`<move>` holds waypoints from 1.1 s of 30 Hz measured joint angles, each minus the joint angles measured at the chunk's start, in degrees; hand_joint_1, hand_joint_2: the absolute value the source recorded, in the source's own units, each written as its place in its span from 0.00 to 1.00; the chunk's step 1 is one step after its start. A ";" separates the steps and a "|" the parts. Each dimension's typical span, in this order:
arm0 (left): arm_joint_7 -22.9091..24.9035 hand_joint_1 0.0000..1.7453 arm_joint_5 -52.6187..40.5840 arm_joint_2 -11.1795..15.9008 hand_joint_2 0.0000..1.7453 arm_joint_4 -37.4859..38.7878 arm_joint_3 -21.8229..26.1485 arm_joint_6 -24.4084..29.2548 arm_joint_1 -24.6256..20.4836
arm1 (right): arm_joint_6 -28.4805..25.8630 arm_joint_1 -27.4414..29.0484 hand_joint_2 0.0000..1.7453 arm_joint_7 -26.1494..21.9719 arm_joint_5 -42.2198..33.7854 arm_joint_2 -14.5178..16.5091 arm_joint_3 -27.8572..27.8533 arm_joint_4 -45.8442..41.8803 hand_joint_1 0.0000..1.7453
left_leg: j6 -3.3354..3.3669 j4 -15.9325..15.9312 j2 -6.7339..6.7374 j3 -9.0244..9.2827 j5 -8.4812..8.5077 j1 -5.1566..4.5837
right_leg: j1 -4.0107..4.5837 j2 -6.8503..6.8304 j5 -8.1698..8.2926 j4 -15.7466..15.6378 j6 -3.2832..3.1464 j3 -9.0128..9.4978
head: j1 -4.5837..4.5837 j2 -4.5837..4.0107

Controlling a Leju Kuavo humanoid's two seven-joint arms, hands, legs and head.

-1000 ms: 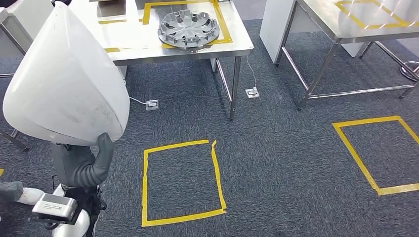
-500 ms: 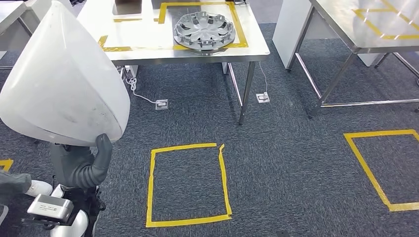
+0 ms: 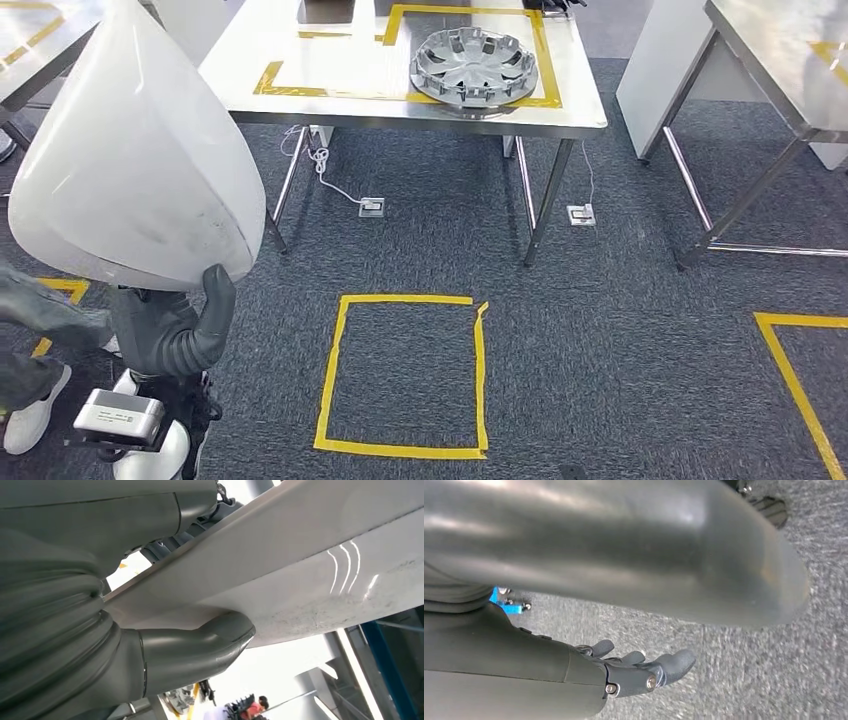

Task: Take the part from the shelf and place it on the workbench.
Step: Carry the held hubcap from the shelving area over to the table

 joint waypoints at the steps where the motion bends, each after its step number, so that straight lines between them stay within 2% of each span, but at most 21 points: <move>1: -0.03 1.00 -0.06 0.01 1.00 -0.06 0.00 0.04 0.05 | -0.01 -0.06 0.00 -0.04 0.00 0.02 0.00 -0.01 0.00 | -0.29 1.10 1.21 -0.51 -0.66 -0.13 | -0.13 -0.71 0.05 -0.32 -0.38 0.39 | -0.15 0.00; 3: -0.06 1.00 -0.13 0.02 1.00 -0.11 -0.01 0.09 0.10 | -0.03 -0.08 0.00 -0.09 0.00 0.02 0.00 -0.02 0.00 | -0.75 6.97 4.66 -3.35 -3.64 -0.29 | -0.12 -2.17 -0.10 -0.63 -1.02 0.96 | -0.49 0.00; 5: -0.04 1.00 -0.15 0.03 1.00 -0.01 -0.02 0.09 0.25 | -0.03 -0.02 0.00 -0.06 0.00 0.01 0.00 -0.02 0.00 | -1.10 14.30 5.99 -7.35 -6.38 -0.17 | 0.06 -3.74 -0.47 -0.49 -1.30 1.17 | -0.61 0.00; 6: -0.04 1.00 -0.15 0.04 1.00 0.04 -0.02 0.08 0.34 | -0.03 -0.01 0.00 -0.04 0.00 0.02 0.00 -0.02 0.00 | -1.17 15.85 6.14 -8.35 -6.36 -0.14 | 0.11 -4.50 -0.68 -0.40 -1.31 1.27 | -0.62 0.00; 7: -0.04 1.00 -0.15 0.04 1.00 0.07 -0.02 0.08 0.39 | -0.03 -0.02 0.00 -0.02 0.00 0.02 0.00 -0.02 0.00 | -1.17 15.08 6.29 -8.14 -5.21 -0.13 | 0.15 -5.19 -0.91 -0.32 -1.27 1.44 | -0.62 0.00; 8: -0.04 1.00 -0.15 0.04 1.00 0.09 -0.02 0.08 0.40 | -0.03 -0.05 0.00 -0.02 0.00 0.03 0.00 -0.02 0.00 | -1.07 12.00 6.63 -6.65 -3.21 -0.15 | 0.17 -5.85 -1.19 -0.23 -1.19 1.72 | -0.62 0.00; 10: -0.04 1.00 -0.15 0.03 1.00 0.08 -0.02 0.09 0.38 | -0.02 -0.10 0.00 -0.02 0.01 0.03 0.00 -0.02 0.00 | -0.44 3.94 8.84 -2.44 0.12 -0.44 | 0.40 -6.94 -1.86 -0.07 -0.82 2.41 | -0.61 0.00; 12: -0.05 1.00 -0.15 0.02 1.00 0.05 -0.02 0.17 0.36 | -0.03 -0.23 0.00 0.01 0.10 0.03 0.00 -0.02 0.00 | 0.52 0.11 10.24 -0.44 0.92 -0.78 | 0.75 -7.76 -2.33 0.05 -0.30 2.80 | -0.58 0.00; 14: -0.10 1.00 -0.14 0.03 1.00 -0.13 -0.01 0.52 0.46 | -0.07 -0.46 0.00 0.09 0.31 0.03 0.00 -0.02 0.00 | 1.27 -0.02 9.24 -0.50 0.84 -0.88 | 0.86 -8.61 -2.56 -0.01 0.26 3.05 | -0.58 0.00; 15: -0.16 1.00 -0.14 0.04 1.00 -0.32 0.01 0.80 0.59 | -0.13 -0.60 0.00 0.12 0.40 0.03 0.00 -0.02 0.00 | 1.56 -0.18 8.67 -0.43 0.88 -0.78 | 0.76 -8.47 -2.86 0.16 0.60 3.16 | -0.58 0.00; 16: -0.31 1.00 -0.13 0.04 1.00 -0.55 0.02 1.13 0.70 | -0.21 -0.75 0.00 0.13 0.47 0.04 0.01 -0.01 0.00 | 1.87 -0.37 8.10 -0.31 0.95 -0.61 | 0.63 -7.59 -3.62 1.12 0.96 2.86 | -0.53 0.00; 18: -0.69 1.00 0.04 0.03 1.00 -0.89 0.04 1.75 1.02 | -0.33 -0.95 0.00 0.14 0.62 0.06 0.02 0.00 0.00 | 2.29 -0.63 6.94 -0.12 1.04 -0.25 | 0.30 -4.74 -6.62 6.59 1.54 0.36 | -0.35 0.00; 20: -1.07 1.00 0.30 0.08 1.00 -0.95 0.06 2.23 1.52 | -0.36 -0.91 0.00 0.26 0.78 0.06 0.03 0.01 0.00 | 2.45 -0.60 5.61 -0.17 0.99 -0.19 | 0.13 -3.29 -9.61 14.39 1.83 -3.77 | -0.24 0.00; 21: -1.20 1.00 0.44 0.15 1.00 -0.95 0.07 2.41 1.80 | -0.36 -0.88 0.00 0.32 0.83 0.04 0.03 0.01 0.00 | 2.45 -0.56 4.85 -0.15 0.95 -0.17 | 0.07 -3.16 -9.83 16.61 1.90 -5.20 | -0.24 0.00; 22: -1.26 1.00 0.61 0.23 1.00 -0.97 0.07 2.58 2.02 | -0.33 -0.88 0.00 0.34 0.89 0.03 0.02 0.01 0.00 | 2.41 -0.51 4.06 -0.09 0.92 -0.14 | 0.00 -3.10 -8.84 16.62 1.93 -5.64 | -0.23 0.00; 24: -1.28 1.00 0.91 0.43 1.00 -1.07 0.09 2.90 2.21 | -0.16 -1.04 0.00 0.31 1.03 -0.02 0.03 0.01 0.00 | 2.10 -0.30 2.47 0.12 0.75 0.02 | -0.29 -2.35 -4.15 10.12 1.92 -3.37 | -0.23 0.00; 26: -1.29 1.00 1.14 0.57 1.00 -1.23 0.11 3.14 2.19 | -0.02 -1.28 0.00 0.25 1.15 -0.05 0.04 0.02 0.00 | 1.43 0.05 1.18 0.04 0.56 0.07 | -0.54 -0.12 -1.29 2.98 1.88 -0.43 | -0.24 0.00; 28: -1.22 1.00 1.35 0.71 1.00 -1.52 0.13 3.19 2.24 | -0.23 -1.54 0.00 0.19 0.88 -0.05 0.04 0.03 0.00 | 0.54 0.06 0.25 -0.30 0.65 0.14 | -0.42 1.13 -1.40 0.94 1.52 0.34 | -0.20 0.00; 30: -0.95 1.00 1.44 0.93 1.00 -1.89 0.14 3.05 2.35 | -0.69 -1.77 0.00 -0.09 0.19 0.00 -0.02 0.03 0.00 | -0.33 -0.21 -0.25 -0.49 0.81 0.34 | -0.39 0.44 -1.20 0.64 0.70 0.56 | -0.17 0.00; 32: -0.66 1.00 1.43 1.13 1.00 -2.20 0.15 2.72 2.25 | -1.01 -1.85 0.00 -0.48 -0.39 0.07 -0.10 0.03 0.00 | -0.87 1.79 1.80 -1.52 -0.42 0.22 | -0.50 -0.35 -0.95 0.26 -0.24 0.98 | -0.49 0.00; 33: -0.55 1.00 1.43 1.21 1.00 -2.29 0.15 2.56 2.19 | -1.07 -1.82 0.00 -0.57 -0.54 0.08 -0.14 0.03 0.00 | -1.01 4.57 3.43 -2.88 -1.87 0.16 | -0.45 -0.75 -0.93 0.14 -0.58 1.08 | -0.66 0.00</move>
